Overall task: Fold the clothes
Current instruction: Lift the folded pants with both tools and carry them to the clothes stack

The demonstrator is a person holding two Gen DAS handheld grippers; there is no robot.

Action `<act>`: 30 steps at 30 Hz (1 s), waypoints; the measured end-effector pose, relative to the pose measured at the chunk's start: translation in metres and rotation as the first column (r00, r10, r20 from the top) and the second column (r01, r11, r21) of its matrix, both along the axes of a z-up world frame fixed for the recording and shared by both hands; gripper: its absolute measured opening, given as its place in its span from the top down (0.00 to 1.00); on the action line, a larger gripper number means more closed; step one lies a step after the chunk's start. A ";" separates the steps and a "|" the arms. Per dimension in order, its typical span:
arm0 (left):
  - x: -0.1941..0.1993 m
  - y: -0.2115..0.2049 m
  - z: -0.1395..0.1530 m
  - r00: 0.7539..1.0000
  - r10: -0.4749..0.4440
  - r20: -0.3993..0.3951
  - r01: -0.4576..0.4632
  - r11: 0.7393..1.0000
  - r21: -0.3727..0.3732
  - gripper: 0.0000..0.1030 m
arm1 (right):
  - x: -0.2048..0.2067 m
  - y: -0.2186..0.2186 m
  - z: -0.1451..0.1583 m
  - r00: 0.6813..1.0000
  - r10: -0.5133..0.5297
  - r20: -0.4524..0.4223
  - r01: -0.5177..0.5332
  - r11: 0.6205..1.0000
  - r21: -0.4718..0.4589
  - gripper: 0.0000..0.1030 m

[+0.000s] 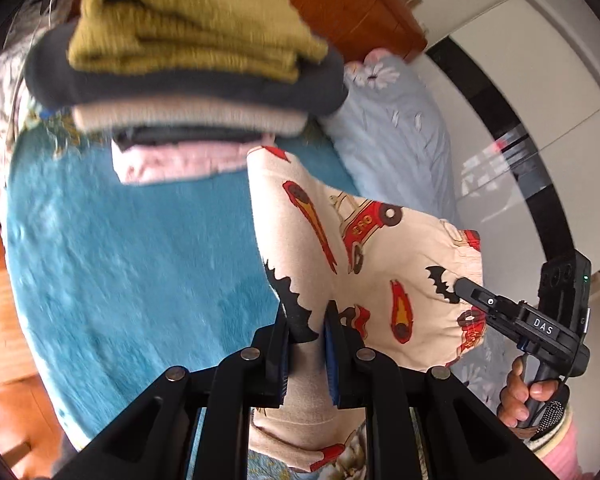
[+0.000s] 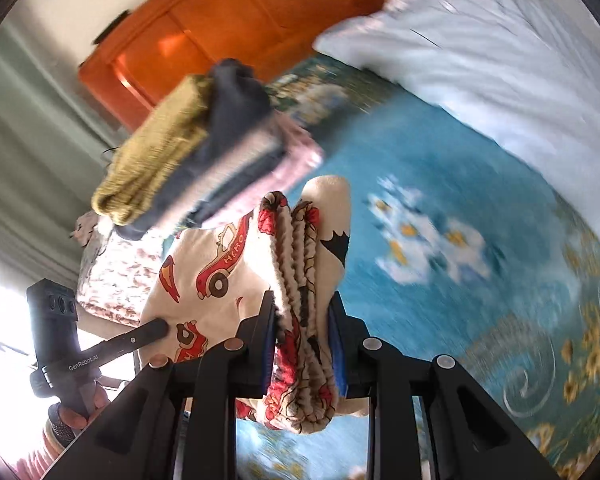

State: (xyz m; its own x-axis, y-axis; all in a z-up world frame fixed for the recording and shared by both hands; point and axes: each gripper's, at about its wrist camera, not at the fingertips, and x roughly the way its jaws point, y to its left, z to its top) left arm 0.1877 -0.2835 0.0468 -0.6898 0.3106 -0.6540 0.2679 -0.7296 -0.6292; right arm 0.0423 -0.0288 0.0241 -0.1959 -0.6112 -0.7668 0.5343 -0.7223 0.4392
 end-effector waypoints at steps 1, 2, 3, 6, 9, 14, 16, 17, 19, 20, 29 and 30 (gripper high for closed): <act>0.001 -0.010 0.009 1.000 -0.002 -0.026 0.001 1.000 -0.012 0.85 | 0.001 -0.009 0.008 1.000 0.010 -0.001 -0.010 1.000 -0.013 0.76; 0.003 -0.019 0.018 0.999 -0.004 -0.051 0.003 1.000 -0.025 0.85 | 0.002 -0.022 0.019 1.000 0.020 -0.001 -0.020 0.999 -0.034 0.76; 0.004 -0.030 0.027 0.997 -0.009 -0.073 0.006 0.999 -0.038 0.85 | 0.002 -0.030 0.026 0.999 0.038 0.002 -0.038 0.998 -0.053 0.76; 0.002 -0.064 0.051 0.989 -0.028 -0.144 0.019 0.998 -0.064 0.85 | 0.002 -0.065 0.057 0.998 0.055 -0.016 -0.056 0.995 -0.083 0.76; 0.000 -0.100 0.075 0.979 -0.042 -0.201 0.028 0.997 -0.068 0.85 | -0.001 -0.100 0.089 0.998 0.050 -0.034 -0.054 0.990 -0.129 0.76; -0.002 -0.161 0.117 0.958 -0.057 -0.282 0.041 0.997 -0.062 0.85 | -0.003 -0.159 0.130 0.997 0.037 -0.061 -0.046 0.988 -0.149 0.76; -0.007 -0.180 0.131 0.957 -0.063 -0.283 0.046 0.997 -0.064 0.85 | -0.005 -0.179 0.141 0.997 0.044 -0.070 -0.053 0.990 -0.133 0.76; -0.011 -0.189 0.138 0.959 -0.065 -0.276 0.049 0.997 -0.065 0.85 | -0.006 -0.189 0.147 0.996 0.048 -0.074 -0.057 0.991 -0.124 0.76; -0.019 -0.205 0.148 0.964 -0.068 -0.259 0.054 0.997 -0.062 0.85 | -0.013 -0.205 0.157 0.996 0.048 -0.074 -0.056 0.992 -0.116 0.76; -0.026 -0.213 0.150 0.967 -0.065 -0.248 0.052 0.997 -0.060 0.85 | -0.019 -0.214 0.162 0.996 0.048 -0.073 -0.056 0.992 -0.111 0.76; -0.089 -0.267 0.144 0.987 -0.025 -0.158 0.018 0.999 -0.043 0.85 | -0.094 -0.300 0.157 0.991 0.123 -0.045 -0.124 0.992 -0.021 0.76; -0.096 -0.271 0.142 0.988 -0.027 -0.152 0.021 0.999 -0.043 0.85 | -0.102 -0.309 0.155 0.990 0.135 -0.042 -0.135 0.991 -0.009 0.76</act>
